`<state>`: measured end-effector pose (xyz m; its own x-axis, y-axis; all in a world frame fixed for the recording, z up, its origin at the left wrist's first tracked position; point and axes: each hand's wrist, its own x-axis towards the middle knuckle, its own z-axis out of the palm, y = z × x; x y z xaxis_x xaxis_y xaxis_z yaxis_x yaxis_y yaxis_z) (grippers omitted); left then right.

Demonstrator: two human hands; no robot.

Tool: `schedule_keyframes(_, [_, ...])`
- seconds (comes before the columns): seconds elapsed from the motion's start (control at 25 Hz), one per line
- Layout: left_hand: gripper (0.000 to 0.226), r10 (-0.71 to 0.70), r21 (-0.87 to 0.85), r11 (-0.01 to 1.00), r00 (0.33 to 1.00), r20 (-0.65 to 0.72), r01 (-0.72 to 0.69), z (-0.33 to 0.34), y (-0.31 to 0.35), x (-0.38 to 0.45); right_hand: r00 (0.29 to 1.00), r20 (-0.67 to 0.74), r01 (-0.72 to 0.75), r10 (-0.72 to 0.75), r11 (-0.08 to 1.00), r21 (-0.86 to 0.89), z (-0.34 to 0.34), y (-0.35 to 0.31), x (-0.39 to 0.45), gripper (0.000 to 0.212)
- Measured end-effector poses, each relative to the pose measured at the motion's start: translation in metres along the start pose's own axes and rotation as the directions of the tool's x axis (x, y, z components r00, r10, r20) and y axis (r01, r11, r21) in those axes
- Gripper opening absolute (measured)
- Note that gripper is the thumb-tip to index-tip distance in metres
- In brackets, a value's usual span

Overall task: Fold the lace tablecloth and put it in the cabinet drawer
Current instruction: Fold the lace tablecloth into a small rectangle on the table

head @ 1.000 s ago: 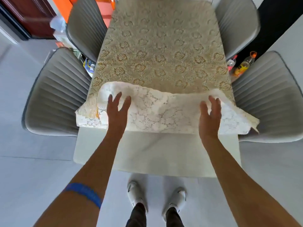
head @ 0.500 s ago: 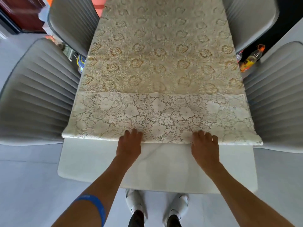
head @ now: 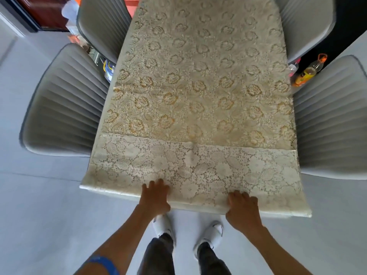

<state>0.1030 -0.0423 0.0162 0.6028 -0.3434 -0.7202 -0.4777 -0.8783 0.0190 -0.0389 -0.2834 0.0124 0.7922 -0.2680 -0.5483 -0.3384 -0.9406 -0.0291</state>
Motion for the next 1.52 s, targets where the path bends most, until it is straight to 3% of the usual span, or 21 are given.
schedule_keyframes(0.08, [0.048, -0.009, -0.124, 0.992, 0.997, 0.075, 0.018, -0.028, -0.004, 0.01, 0.999, 0.008, 0.051, -0.052, 0.996, 0.079, -0.019, 0.002, 0.024, 0.028])
schedule_keyframes(0.2, [0.046, -0.005, -0.193, 0.981, 0.999, -0.047, -0.004, -0.066, -0.013, 0.033, 0.999, -0.023, 0.047, -0.043, 0.975, 0.216, -0.057, 0.002, 0.068, 0.039])
schedule_keyframes(0.36, [0.043, 0.055, -0.115, 0.991, 0.987, -0.149, -0.072, -0.108, -0.028, 0.088, 0.985, 0.093, -0.16, 0.143, 0.963, 0.216, -0.079, 0.007, 0.111, 0.078])
schedule_keyframes(0.48, [0.062, 0.168, -0.003, 0.985, 0.968, -0.187, -0.172, -0.11, -0.037, 0.114, 0.986, 0.047, -0.165, 0.158, 0.958, 0.234, -0.074, 0.016, 0.126, 0.089])
schedule_keyframes(0.64, [0.072, 0.195, 0.001, 0.98, 0.956, -0.219, -0.2, -0.103, -0.045, 0.123, 0.996, -0.03, -0.075, 0.08, 0.986, 0.146, -0.063, 0.027, 0.128, 0.077])
schedule_keyframes(0.84, [0.061, 0.168, 0.066, 0.985, 0.954, -0.248, -0.157, -0.105, -0.04, 0.124, 0.993, -0.115, 0.013, -0.02, 0.998, -0.062, -0.069, 0.046, 0.138, 0.035])
schedule_keyframes(0.92, [0.052, 0.15, 0.109, 0.986, 0.944, -0.293, -0.123, -0.105, -0.036, 0.123, 0.992, -0.109, 0.045, -0.061, 0.989, -0.144, -0.07, 0.053, 0.139, 0.031])
schedule_keyframes(1.0, [0.036, 0.163, 0.153, 0.981, 0.934, -0.319, -0.119, -0.104, -0.034, 0.124, 0.991, -0.058, 0.11, -0.117, 0.988, -0.112, -0.074, 0.063, 0.142, 0.035])
schedule_keyframes(1.08, [0.03, 0.17, 0.144, 0.981, 0.937, -0.303, -0.132, -0.106, -0.039, 0.126, 0.988, 0.078, 0.13, -0.132, 0.991, 0.032, -0.086, 0.077, 0.146, 0.037])
schedule_keyframes(1.24, [0.043, 0.035, 0.021, 0.999, 0.981, -0.189, -0.032, -0.123, -0.063, 0.13, 0.976, 0.203, 0.088, -0.083, 0.996, -0.015, -0.118, 0.1, 0.156, 0.016])
schedule_keyframes(1.4, [0.038, 0.055, 0.134, 0.991, 0.963, -0.263, -0.02, -0.185, -0.068, 0.152, 0.998, 0.064, 0.021, -0.016, 0.998, -0.064, -0.172, 0.101, 0.193, 0.018])
schedule_keyframes(1.52, [0.036, 0.056, 0.129, 0.992, 0.879, -0.474, 0.006, -0.253, -0.067, 0.179, 0.974, -0.219, -0.072, 0.06, 0.996, -0.047, -0.221, 0.105, 0.247, 0.011])
